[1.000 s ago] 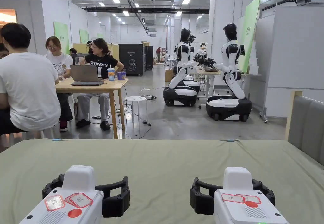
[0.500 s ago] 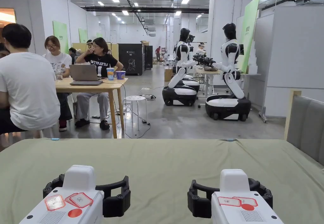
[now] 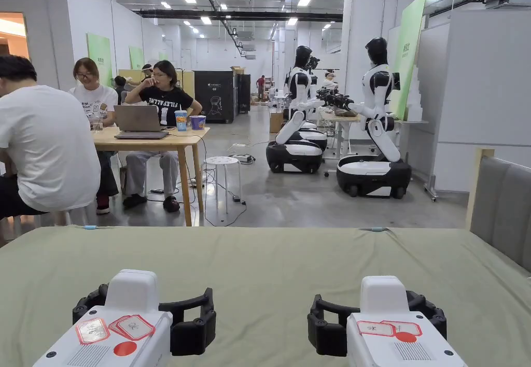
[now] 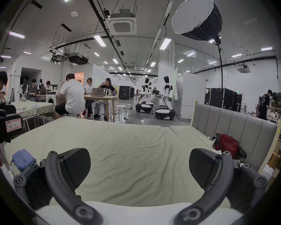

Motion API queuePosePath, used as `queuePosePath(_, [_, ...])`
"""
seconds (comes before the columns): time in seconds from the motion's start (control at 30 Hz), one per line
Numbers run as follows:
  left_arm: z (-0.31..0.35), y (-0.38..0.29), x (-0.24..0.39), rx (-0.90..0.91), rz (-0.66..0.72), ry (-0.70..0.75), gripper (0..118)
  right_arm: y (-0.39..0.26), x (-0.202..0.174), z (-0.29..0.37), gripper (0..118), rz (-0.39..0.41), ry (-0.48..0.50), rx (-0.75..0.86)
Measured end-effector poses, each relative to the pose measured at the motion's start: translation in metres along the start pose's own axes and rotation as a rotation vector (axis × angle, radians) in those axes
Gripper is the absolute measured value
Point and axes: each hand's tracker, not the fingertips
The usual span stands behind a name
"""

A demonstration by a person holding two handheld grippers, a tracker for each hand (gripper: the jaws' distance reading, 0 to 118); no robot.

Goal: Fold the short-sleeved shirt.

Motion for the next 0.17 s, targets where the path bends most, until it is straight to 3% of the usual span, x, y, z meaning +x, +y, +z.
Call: queuePosePath(0.17, [-0.0007,-0.0003,0.0002,0.001,0.001,-0.001,118,-0.0021,0.0047,-0.0023,118,-0.055,-0.009,-0.007])
